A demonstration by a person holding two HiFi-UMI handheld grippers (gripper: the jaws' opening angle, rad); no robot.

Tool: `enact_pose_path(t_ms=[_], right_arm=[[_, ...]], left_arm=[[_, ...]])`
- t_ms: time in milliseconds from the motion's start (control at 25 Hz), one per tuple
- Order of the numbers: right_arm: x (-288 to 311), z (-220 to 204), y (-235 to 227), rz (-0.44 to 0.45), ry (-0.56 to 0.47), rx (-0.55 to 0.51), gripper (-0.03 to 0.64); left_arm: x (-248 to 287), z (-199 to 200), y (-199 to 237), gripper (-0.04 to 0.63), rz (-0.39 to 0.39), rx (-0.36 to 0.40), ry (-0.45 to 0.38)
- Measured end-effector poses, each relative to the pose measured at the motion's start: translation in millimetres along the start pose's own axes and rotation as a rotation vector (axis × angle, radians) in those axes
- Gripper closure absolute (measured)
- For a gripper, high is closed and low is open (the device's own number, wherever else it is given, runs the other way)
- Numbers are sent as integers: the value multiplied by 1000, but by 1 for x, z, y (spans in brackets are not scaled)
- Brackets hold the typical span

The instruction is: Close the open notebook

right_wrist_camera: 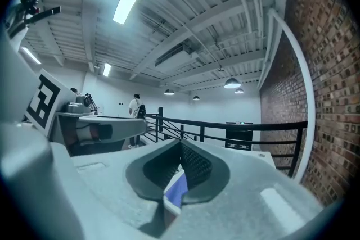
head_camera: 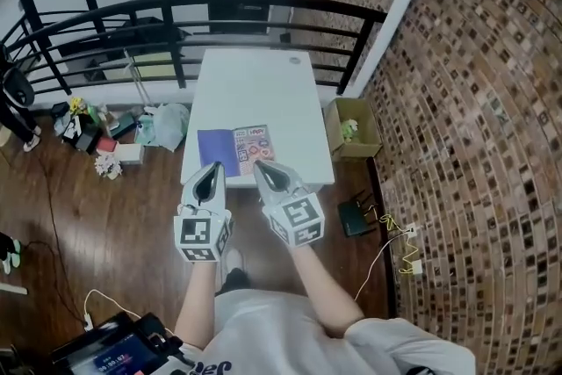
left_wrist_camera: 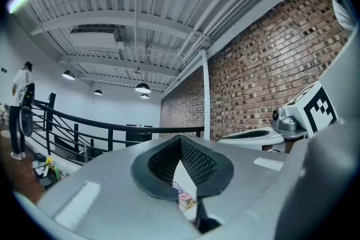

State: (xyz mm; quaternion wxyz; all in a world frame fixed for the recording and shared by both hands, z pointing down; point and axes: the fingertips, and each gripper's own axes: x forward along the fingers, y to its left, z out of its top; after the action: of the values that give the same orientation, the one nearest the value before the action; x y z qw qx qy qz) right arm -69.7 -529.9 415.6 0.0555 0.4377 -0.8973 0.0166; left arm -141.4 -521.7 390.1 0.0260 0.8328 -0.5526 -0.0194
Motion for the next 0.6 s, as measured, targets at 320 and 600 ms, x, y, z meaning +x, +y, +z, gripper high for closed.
enact_pose_path(t_ms=[320,600], right_arm=[[115,14,-31,-38,-5,13,630],[158,-15,-51,-15,60,46,630]], left_arm=[[74,9,89,580,-44,-3,3],[107,-38,159,580,25,-29,112]])
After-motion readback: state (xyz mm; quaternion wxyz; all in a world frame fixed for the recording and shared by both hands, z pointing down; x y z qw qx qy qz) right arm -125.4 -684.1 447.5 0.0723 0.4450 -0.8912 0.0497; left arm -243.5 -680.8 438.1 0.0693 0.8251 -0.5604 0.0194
